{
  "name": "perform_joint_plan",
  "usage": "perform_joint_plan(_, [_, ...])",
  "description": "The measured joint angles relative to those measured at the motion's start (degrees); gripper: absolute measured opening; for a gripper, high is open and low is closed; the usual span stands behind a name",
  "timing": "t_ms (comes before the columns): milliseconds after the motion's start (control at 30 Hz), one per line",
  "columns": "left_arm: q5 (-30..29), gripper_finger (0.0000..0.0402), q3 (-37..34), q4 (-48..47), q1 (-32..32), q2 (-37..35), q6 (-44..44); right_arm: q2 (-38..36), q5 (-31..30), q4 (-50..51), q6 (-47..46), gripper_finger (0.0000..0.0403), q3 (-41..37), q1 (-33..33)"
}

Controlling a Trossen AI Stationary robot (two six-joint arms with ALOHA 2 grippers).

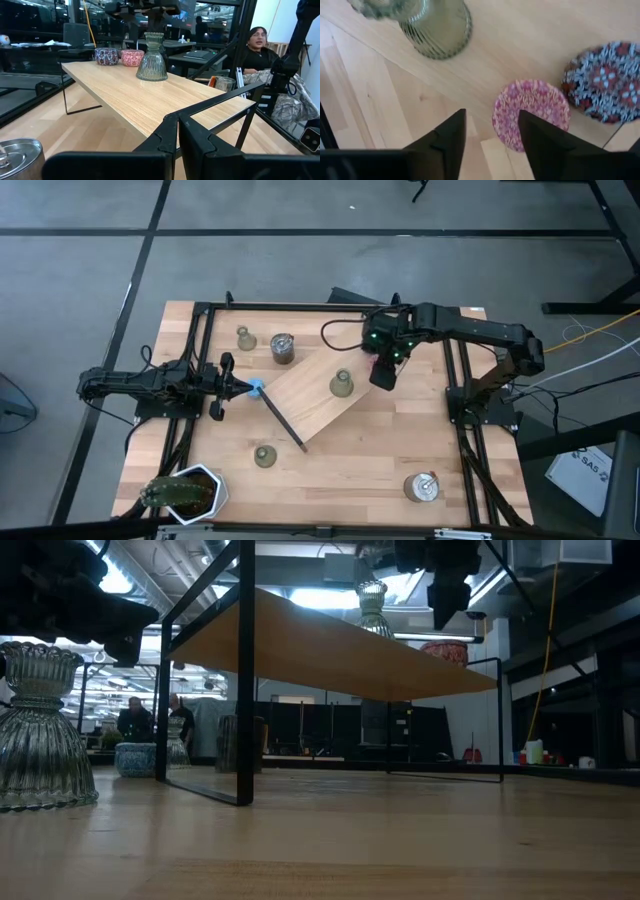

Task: Pick & Place candle stick holders
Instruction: Put the pink patterned scented candle on the shelf

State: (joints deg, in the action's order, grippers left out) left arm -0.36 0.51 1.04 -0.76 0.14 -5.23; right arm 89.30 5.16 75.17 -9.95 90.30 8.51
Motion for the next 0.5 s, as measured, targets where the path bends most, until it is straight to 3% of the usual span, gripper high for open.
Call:
perform_joint_plan(233, [0.0,0.0012,0.0,0.0,0.0,0.0,0.0,0.8,0.0,-0.9,0.4,0.0119,0.0,0.0])
perform_joint_plan(500, [0.0,0.0013,0.0,0.0,0.0,0.0,0.0,2.6,0.0,-0.9,0.4,0.0089,0.0,0.0])
